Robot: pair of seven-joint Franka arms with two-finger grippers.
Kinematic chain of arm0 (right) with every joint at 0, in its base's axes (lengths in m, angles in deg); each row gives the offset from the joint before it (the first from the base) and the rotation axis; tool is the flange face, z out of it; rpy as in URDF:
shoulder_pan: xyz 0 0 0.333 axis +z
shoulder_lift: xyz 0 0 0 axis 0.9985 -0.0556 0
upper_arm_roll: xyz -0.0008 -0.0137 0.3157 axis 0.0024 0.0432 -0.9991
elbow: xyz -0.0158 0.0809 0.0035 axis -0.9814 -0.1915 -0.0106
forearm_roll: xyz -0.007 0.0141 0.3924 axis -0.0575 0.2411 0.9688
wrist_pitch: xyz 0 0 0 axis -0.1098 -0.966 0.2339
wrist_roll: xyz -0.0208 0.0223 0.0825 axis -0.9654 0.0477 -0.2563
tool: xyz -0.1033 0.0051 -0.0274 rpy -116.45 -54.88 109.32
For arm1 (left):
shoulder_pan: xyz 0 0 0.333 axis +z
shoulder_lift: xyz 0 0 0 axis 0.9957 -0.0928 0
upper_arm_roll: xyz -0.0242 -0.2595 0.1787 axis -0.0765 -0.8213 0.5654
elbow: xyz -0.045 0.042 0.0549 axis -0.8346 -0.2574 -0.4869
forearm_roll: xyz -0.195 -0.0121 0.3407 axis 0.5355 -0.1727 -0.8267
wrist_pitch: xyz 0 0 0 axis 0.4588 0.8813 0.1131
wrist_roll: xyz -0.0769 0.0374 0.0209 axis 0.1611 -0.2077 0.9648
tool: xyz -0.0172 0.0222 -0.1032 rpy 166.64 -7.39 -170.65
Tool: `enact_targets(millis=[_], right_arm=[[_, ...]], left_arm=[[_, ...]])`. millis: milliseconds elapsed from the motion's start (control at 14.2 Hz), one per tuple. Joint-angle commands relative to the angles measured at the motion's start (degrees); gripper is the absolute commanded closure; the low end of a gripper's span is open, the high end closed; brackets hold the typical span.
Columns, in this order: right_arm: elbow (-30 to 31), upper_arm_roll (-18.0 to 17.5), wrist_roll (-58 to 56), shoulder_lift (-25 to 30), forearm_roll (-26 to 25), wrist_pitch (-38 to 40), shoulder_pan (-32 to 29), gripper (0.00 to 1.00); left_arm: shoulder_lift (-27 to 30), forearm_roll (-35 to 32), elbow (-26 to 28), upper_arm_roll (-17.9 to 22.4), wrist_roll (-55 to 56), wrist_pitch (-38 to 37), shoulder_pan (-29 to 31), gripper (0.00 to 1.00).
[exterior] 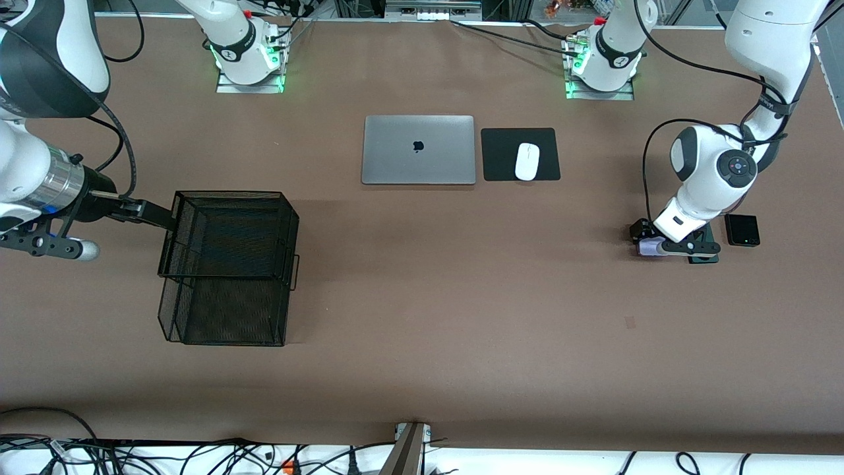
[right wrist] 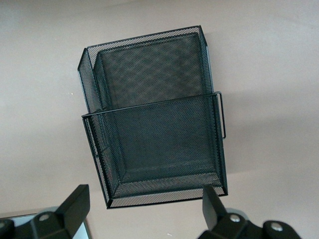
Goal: Place phones with both arms
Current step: 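Grasp the white phone with the left gripper and lift it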
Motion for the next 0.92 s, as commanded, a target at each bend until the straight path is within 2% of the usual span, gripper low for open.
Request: enact_targets(millis=[0,212,495,707,848], right_arm=[[0.77,-0.11,-0.72,0.78,0.88,0.32,-0.21,0.0],[0.77,-0.11,-0.72,0.78,0.88,0.41,-0.21,0.0],[0.77,-0.11,-0.72,0.78,0.97,0.41,-0.21,0.0],[0.77,-0.11,-0.72,0.78,0.97,0.32,-0.21,0.0],[0.77,-0.19,-0.72,0.78,0.97,0.32,-0.21,0.0]], left_arm=[[-0.65,-1.03,1.05,-0.37,-0.56,2.56,0.84,0.0],[-3.11,-1.11,1.85,-0.46,-0.47,7.22,1.98,0.0],[-4.09,-1.03,1.76,-0.55,-0.03,7.4,2.16,0.02],[-4.26,-1.03,1.32,-0.55,0.32,7.14,2.07,0.54],[-4.26,-1.03,0.88,-0.55,0.32,6.7,2.07,0.82]])
